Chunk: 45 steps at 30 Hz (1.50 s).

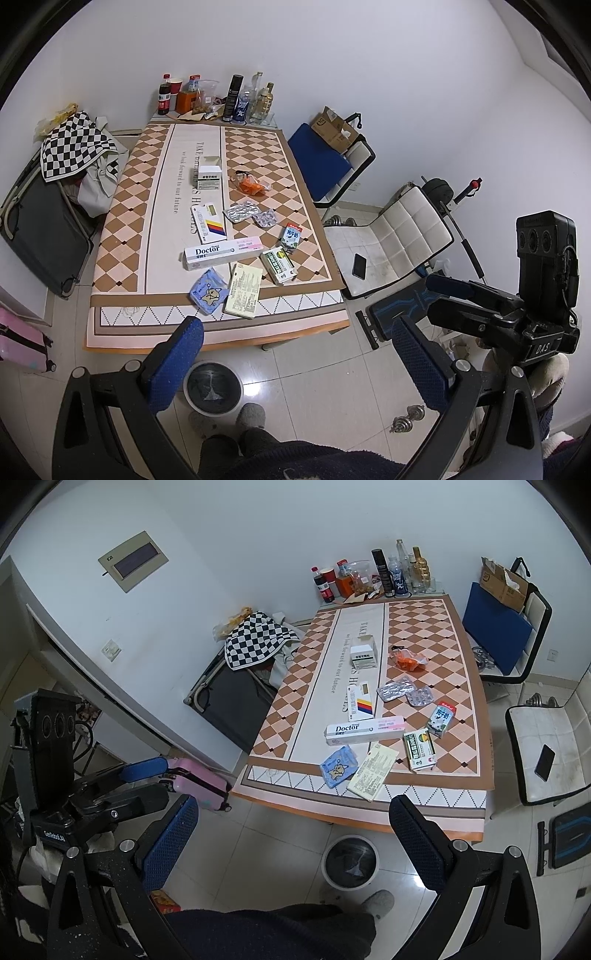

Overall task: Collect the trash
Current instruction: 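Grasp the blue snack wrapper with left tool while right tool grasps green medicine box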

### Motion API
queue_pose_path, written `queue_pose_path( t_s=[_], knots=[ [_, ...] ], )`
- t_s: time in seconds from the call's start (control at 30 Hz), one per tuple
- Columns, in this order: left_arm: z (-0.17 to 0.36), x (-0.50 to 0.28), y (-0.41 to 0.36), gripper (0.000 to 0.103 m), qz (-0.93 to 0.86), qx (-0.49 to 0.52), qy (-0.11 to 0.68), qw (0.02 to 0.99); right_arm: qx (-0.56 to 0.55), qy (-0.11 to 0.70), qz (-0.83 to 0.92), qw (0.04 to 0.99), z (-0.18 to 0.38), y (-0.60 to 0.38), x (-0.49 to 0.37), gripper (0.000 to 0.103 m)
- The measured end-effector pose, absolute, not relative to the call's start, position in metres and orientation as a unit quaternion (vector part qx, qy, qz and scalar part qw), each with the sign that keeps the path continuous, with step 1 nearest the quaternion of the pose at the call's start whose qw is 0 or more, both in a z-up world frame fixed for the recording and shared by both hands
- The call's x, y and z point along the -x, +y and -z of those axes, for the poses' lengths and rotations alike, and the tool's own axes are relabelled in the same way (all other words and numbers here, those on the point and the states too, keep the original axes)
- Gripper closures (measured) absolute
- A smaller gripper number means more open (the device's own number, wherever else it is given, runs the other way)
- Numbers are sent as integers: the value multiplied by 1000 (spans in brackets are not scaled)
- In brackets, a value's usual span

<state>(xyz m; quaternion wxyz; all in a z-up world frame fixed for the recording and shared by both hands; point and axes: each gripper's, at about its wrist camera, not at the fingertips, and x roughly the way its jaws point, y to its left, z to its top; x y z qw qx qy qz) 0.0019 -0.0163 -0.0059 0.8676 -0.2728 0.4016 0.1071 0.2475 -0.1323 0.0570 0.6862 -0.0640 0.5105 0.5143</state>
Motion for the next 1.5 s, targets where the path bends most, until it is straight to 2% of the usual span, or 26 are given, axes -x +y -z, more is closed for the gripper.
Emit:
queue_pose_path(
  t_s=[0.6,0.77,0.9,1.1,1.27,1.3,1.33,1.37,1.4,1.5],
  knots=[
    [9,-5,-13,0,-100,275,407,865,62,515,-509,687,-48,-132,-251,0],
    [20,-10,6,0,-94,276,418,860,57,523,-494,692,-41,-119,-246,0],
    [46,-25,25,0,-158,230,443,852,43,537,-457,708,-23,-109,-251,0],
    [137,-81,67,0,-264,164,504,806,56,573,-360,734,49,-87,-303,0],
    [234,-139,84,3,-244,128,585,763,106,615,-284,728,156,-66,-386,1],
    [250,-150,85,3,-240,117,602,752,113,627,-278,719,181,-60,-402,2],
    [267,-161,87,4,-234,110,620,741,118,638,-274,710,204,-54,-416,12],
    [286,-173,88,5,-221,105,638,730,127,648,-271,700,225,-48,-427,27],
    [297,-180,86,5,-214,101,649,723,139,656,-270,691,242,-42,-435,30],
    [336,-201,86,5,-195,85,689,693,173,676,-274,662,293,-19,-457,30]
  ],
)
